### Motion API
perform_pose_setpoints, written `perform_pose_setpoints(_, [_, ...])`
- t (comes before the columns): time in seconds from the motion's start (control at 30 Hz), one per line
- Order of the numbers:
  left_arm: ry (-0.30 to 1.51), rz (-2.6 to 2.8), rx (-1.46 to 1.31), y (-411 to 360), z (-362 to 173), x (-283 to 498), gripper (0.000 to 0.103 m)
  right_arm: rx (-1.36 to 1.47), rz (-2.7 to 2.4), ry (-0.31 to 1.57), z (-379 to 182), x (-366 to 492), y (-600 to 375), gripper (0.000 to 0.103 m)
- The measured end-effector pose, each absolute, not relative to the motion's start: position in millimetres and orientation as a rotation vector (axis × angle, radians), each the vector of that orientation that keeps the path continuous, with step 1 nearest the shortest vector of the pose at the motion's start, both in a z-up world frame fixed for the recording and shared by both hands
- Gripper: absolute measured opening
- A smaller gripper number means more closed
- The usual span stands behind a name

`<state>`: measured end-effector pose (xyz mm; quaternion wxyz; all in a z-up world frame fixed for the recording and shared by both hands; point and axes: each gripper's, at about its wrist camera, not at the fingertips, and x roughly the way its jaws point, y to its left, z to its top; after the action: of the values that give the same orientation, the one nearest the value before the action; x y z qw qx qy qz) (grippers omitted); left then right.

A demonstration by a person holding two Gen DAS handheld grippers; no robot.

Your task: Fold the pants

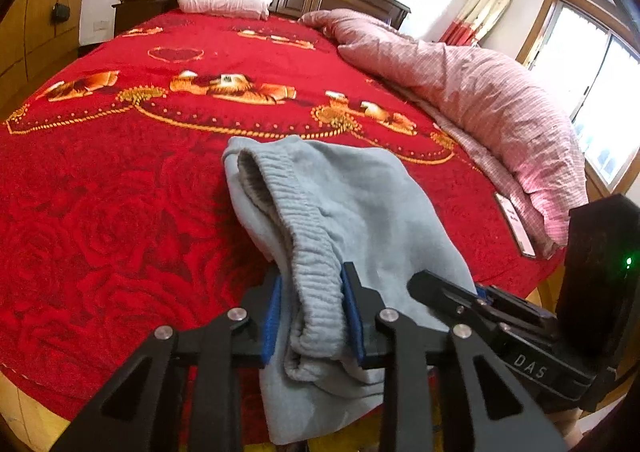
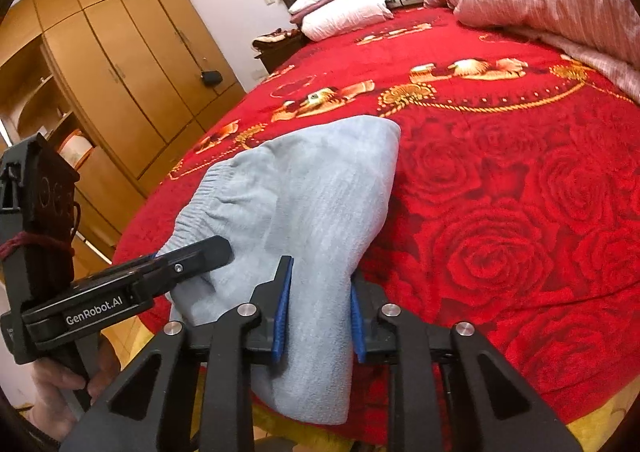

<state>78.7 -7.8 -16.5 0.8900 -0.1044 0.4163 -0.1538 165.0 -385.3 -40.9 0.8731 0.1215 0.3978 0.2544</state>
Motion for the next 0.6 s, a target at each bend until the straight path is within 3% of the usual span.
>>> perform_pose_setpoints(0.6, [0.678, -0.231, -0.271, 58.9, 50.9, 83.8, 0.028, 0.119, 0.681, 0.687, 33.7, 201.7, -306.9, 0.025])
